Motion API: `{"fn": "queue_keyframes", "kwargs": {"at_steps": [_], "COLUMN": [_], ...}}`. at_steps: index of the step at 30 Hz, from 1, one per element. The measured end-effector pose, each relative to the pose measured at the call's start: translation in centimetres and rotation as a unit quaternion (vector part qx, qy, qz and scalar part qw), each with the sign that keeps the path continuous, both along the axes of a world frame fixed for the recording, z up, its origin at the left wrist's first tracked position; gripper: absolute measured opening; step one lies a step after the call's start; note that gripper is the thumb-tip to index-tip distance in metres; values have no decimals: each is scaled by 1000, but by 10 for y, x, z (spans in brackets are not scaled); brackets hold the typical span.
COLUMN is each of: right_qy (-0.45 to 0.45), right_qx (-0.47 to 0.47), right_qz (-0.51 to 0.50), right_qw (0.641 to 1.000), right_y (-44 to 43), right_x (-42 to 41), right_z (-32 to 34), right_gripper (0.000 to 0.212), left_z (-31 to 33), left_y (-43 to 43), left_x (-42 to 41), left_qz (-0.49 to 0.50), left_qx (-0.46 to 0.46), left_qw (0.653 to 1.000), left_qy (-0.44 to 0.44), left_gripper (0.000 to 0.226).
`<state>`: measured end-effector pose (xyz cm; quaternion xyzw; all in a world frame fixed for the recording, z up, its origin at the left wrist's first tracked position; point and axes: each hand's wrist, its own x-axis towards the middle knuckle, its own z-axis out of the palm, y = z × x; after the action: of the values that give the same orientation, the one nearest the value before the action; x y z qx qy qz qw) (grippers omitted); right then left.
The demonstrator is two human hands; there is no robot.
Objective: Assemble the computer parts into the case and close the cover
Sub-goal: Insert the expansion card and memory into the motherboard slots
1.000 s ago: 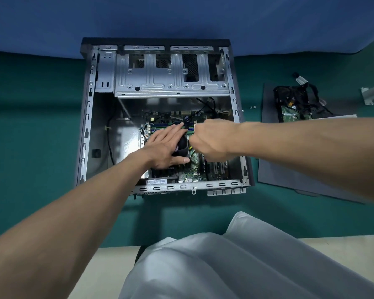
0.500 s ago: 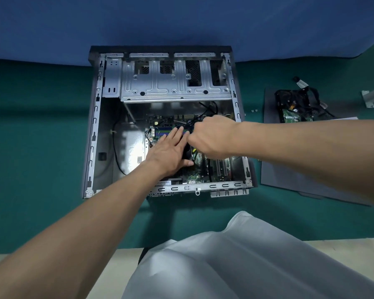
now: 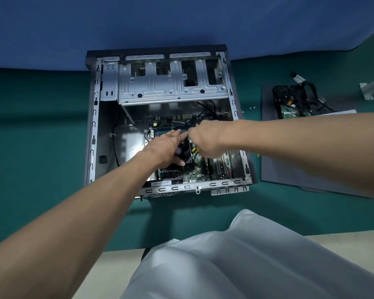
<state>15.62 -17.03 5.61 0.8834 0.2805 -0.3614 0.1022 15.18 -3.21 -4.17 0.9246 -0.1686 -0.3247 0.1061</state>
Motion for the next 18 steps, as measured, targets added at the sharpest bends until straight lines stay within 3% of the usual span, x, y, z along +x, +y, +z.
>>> {"fn": "queue_keyframes", "kwargs": {"at_steps": [3, 5, 6, 8, 10, 11, 13, 15, 17, 18], "right_qy": [-122, -127, -132, -101, -40, -9, 56, 90, -2, -70], "right_qx": [12, 7, 7, 41, 48, 51, 50, 15, -33, -33], "right_qz": [222, 303, 297, 99, -170, -244, -261, -151, 90, 214], "right_qw": [967, 945, 946, 989, 983, 968, 962, 984, 995, 974], "right_y": [-5, -7, -7, -3, 4, 7, 11, 11, 8, 5], "right_x": [-3, -5, -6, -6, -2, 1, 7, 3, -1, -2], "right_z": [1, -2, -5, -9, -12, -11, -4, 5, 8, 9], "right_gripper": [16, 14, 16, 24, 16, 9, 7, 29, 37, 31], "left_z": [3, 3, 2, 2, 2, 3, 3, 3, 3, 3], "left_y": [0, 0, 0, -2, -4, -4, -2, 0, 1, 1], "left_x": [0, 0, 0, -1, -1, -1, -1, -2, -3, -3], "left_qz": [13, 13, 12, 8, 2, 3, 9, 12, 15, 19], "left_qx": [-7, -9, -7, 2, 10, 11, 5, -6, -17, -24], "left_qw": [1000, 1000, 1000, 1000, 1000, 1000, 1000, 1000, 1000, 1000], "left_qy": [2, 4, 6, 12, 19, 23, 24, 14, 3, 2], "left_gripper": [93, 91, 93, 97, 97, 97, 96, 92, 85, 82]}}
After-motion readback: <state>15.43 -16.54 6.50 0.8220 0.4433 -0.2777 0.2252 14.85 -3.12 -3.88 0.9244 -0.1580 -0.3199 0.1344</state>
